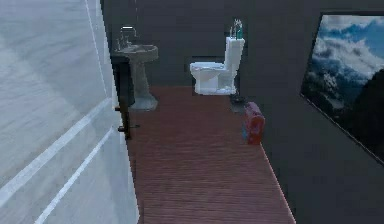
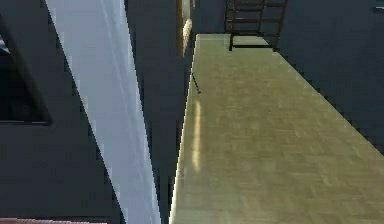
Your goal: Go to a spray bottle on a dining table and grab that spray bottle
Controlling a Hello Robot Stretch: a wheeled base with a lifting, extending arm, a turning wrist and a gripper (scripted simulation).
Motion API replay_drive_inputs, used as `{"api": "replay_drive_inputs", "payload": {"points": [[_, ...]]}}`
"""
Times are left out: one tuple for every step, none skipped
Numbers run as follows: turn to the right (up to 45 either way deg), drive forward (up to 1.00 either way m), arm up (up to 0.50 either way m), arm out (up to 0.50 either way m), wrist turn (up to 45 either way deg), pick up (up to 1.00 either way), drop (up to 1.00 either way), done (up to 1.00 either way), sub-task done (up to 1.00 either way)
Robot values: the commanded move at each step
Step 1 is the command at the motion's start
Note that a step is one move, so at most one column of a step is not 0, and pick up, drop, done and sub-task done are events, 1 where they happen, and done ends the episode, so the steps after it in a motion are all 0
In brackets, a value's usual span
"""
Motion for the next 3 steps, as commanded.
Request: {"api": "replay_drive_inputs", "payload": {"points": [[12.0,0.00,0.00,0.00,0.0,0.00,0.00,0.00,0.00],[0.0,0.75,0.00,0.00,0.0,0.00,0.00,0.00,0.00],[-39.0,0.00,0.00,0.00,0.0,0.00,0.00,0.00,0.00]]}}
